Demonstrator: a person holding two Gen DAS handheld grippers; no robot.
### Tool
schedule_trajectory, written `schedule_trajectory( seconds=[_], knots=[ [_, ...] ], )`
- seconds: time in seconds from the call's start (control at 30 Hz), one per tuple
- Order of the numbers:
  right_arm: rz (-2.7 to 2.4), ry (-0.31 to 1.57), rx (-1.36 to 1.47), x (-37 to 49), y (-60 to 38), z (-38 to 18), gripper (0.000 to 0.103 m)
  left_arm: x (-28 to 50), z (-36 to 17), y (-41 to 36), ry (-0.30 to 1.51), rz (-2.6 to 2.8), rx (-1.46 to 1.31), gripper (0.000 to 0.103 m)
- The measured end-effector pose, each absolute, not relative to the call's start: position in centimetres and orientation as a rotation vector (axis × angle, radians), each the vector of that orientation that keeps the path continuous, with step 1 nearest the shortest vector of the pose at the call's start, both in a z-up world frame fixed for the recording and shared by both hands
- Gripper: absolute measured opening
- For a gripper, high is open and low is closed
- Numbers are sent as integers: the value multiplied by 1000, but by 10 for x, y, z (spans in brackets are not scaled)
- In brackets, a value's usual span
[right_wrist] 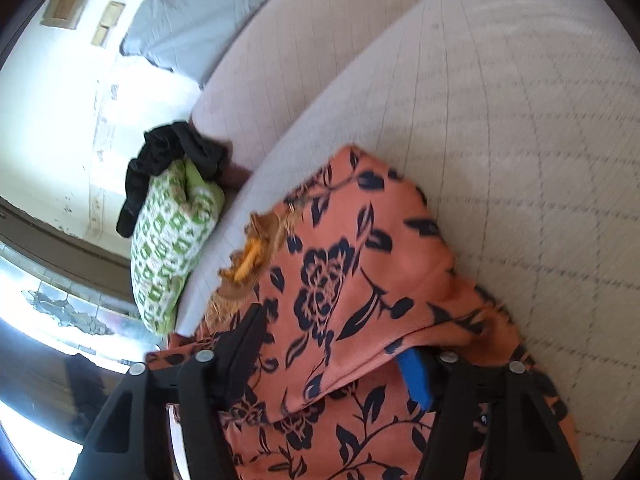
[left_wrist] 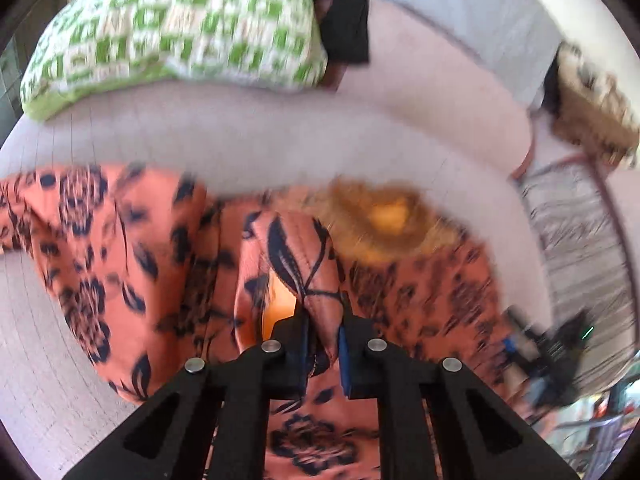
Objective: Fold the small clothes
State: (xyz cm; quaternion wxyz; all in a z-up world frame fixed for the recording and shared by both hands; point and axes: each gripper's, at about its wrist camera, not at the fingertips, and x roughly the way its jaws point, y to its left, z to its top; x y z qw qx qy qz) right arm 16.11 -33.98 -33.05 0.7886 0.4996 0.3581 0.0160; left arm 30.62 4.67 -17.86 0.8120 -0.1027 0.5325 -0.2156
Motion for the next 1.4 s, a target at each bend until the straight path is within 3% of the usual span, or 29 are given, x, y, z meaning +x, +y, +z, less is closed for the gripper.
schedule_trajectory(
  seconds=[0.13,0.17,0.23,0.4,0.5,0.6,0.8,1.0,1.4],
  knots=[
    [13,769,1085,161,-345,-331,65,320,-145,67,1068,-445,-426,16],
    [11,777,1096,162,-347,-334,65,320,-147,67,1070,-401,-412,22],
    [13,800,1116,163,-349,-338,65,318,-160,67,1110,-298,-294,30],
    [32,853,1111,167,-345,-343,66,295,-205,89,1224,-176,-189,30],
    [44,891,1108,168,-341,-349,67,283,-206,131,1170,-69,-238,32],
    [48,898,1083,168,-336,-347,68,277,-205,190,1126,60,-362,47],
    [76,961,1009,174,-315,-343,69,267,-215,283,1066,238,-553,56],
    [60,963,977,173,-311,-345,69,273,-248,344,1043,280,-899,56],
    [51,941,743,183,-282,-335,85,331,-279,407,911,348,-1130,58]
  ],
)
